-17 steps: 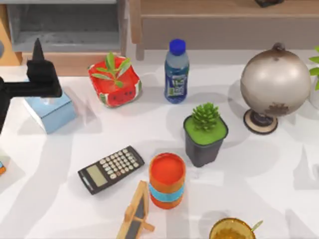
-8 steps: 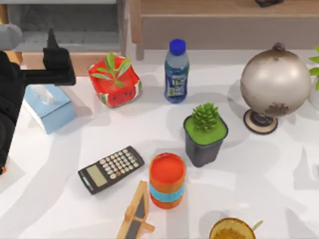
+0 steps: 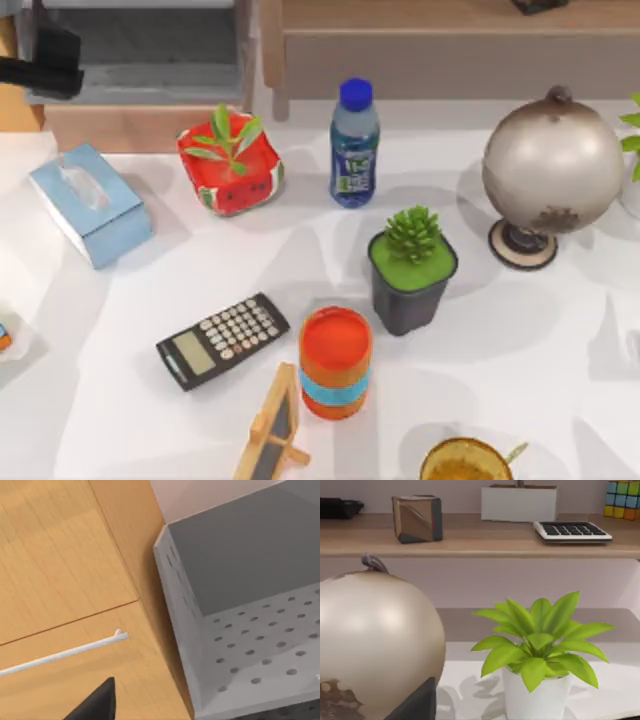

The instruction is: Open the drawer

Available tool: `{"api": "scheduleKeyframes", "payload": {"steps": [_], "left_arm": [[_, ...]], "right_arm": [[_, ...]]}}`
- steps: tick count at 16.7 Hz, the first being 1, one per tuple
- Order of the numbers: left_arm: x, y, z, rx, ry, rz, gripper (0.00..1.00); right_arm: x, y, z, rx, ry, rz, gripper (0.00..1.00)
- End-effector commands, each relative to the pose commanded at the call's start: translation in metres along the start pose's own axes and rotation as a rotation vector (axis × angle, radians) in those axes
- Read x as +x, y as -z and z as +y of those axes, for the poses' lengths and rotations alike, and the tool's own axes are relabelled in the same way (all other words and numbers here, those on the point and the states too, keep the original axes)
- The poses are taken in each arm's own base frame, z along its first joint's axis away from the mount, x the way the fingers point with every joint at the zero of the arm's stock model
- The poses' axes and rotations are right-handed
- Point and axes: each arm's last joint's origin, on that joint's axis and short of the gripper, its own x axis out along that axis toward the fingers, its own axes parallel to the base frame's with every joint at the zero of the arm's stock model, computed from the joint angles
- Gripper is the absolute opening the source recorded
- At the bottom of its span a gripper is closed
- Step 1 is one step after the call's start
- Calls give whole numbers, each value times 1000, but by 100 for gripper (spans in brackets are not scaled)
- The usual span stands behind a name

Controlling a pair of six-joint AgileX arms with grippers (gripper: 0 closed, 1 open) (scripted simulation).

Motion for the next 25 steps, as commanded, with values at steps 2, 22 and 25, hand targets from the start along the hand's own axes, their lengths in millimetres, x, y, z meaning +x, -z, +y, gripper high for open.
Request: {"api": "scheduleKeyframes", "payload": {"steps": [2, 22, 25], "left_arm": [[35, 23, 22, 203, -19, 14, 100], [131, 220, 111, 1189, 100, -79, 100], [141, 220, 112, 1192, 96, -79, 100]], "right_arm": [[0, 0, 0, 0, 0, 0, 100], [0, 0, 0, 0, 0, 0, 100], [0, 0, 0, 0, 0, 0, 100]]}}
